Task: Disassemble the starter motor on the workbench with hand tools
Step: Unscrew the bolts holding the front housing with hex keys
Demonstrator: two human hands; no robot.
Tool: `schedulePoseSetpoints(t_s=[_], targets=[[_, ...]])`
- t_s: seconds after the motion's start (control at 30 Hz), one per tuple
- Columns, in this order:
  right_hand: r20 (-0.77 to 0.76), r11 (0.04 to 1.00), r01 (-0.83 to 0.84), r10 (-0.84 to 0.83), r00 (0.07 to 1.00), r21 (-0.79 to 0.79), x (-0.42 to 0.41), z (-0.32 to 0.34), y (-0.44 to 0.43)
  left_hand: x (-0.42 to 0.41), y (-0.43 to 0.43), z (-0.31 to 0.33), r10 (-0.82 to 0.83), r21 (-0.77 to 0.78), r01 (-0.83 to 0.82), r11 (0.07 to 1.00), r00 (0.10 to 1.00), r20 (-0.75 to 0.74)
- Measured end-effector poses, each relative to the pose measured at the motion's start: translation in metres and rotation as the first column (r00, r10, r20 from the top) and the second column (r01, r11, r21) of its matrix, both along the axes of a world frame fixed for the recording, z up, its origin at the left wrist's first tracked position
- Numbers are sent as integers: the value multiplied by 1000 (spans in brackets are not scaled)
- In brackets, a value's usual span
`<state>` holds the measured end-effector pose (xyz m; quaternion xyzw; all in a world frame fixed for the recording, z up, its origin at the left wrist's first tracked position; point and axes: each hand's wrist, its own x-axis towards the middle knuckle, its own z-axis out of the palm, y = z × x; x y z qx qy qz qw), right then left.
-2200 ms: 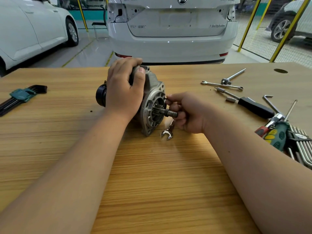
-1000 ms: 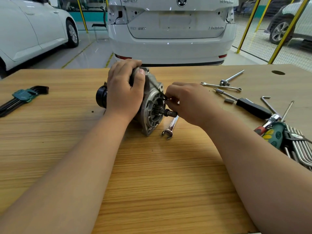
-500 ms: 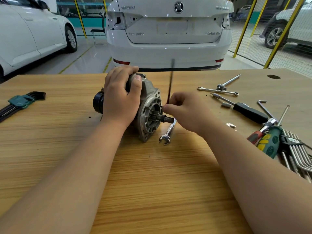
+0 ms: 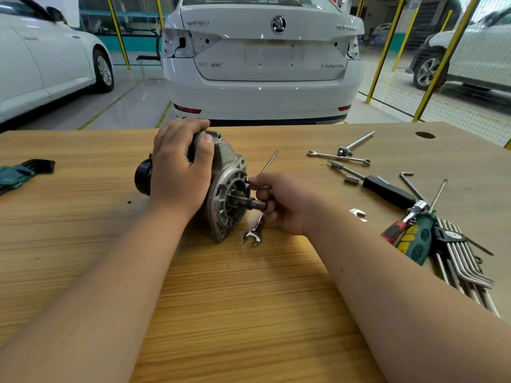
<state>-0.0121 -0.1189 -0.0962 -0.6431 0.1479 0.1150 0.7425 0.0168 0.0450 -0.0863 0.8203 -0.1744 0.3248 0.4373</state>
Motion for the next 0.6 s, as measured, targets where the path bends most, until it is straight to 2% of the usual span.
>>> schedulePoseSetpoints(t_s=[0.17,0.27,0.6], targets=[[-42,999,37,-35,999,36,-1,3,3,0,0,1,-7,-12,7,1000,1000,-1],[-64,998,-4,8,998,65,-2,3,1,0,0,1,-4,-6,4,1000,1000,8],[-150,946,-88,141,979,314,-2,8,-3,0,0,1,5,-11,-5,1000,1000,14]])
